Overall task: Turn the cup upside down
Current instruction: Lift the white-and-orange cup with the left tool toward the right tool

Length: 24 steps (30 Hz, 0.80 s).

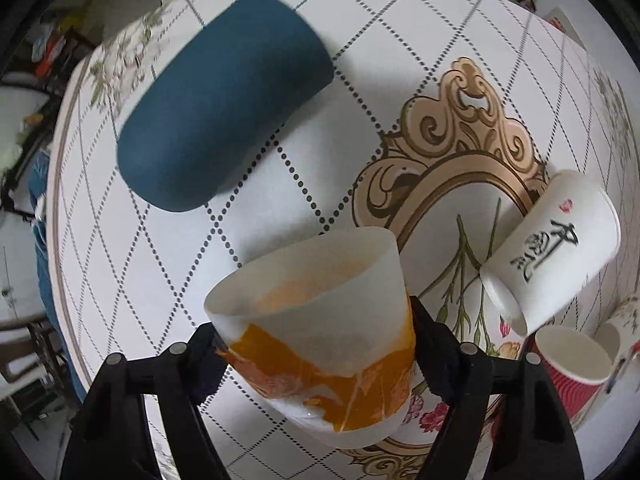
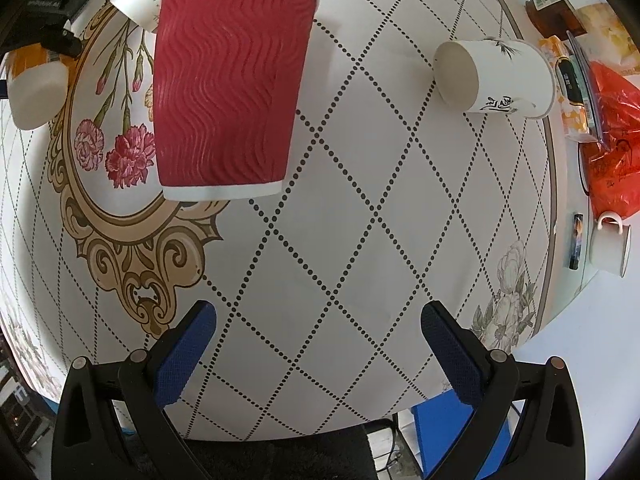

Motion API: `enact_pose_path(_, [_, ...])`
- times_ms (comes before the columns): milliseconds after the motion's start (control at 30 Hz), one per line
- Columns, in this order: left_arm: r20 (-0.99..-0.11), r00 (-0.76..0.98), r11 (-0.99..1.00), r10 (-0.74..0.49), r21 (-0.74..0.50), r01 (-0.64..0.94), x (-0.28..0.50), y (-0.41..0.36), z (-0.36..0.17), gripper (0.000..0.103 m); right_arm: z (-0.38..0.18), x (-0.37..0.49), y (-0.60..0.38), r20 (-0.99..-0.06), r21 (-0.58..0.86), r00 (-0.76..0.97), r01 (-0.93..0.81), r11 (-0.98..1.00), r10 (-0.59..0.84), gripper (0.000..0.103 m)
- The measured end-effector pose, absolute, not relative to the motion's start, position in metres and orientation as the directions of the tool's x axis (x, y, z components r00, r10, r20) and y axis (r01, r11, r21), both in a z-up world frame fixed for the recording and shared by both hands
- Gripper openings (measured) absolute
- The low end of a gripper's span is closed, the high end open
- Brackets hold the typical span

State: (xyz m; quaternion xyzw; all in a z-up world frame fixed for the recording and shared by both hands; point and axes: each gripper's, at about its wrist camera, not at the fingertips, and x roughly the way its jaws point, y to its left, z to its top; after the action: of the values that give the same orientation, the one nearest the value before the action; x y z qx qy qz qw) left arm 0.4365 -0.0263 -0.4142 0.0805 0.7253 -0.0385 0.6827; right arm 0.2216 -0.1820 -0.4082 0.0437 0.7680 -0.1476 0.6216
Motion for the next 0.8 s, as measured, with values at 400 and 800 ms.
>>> enact_pose_path(400, [-0.999,-0.013,0.978,0.029,0.026,0.209,0.392,-0.018,-0.349,0.076,-0.384,0.209,-0.195,-0.981,-0.143,-0.167,0.277,0.950,-0.099,0.103])
enact_pose_path(800, [-0.996,-0.089,0.957,0.001,-0.025,0.290,0.264,-0.062,-0.322,0.076,-0.366,0.160,-0.214,-0.988,-0.102,-0.137,0.215,0.971,-0.073,0.103])
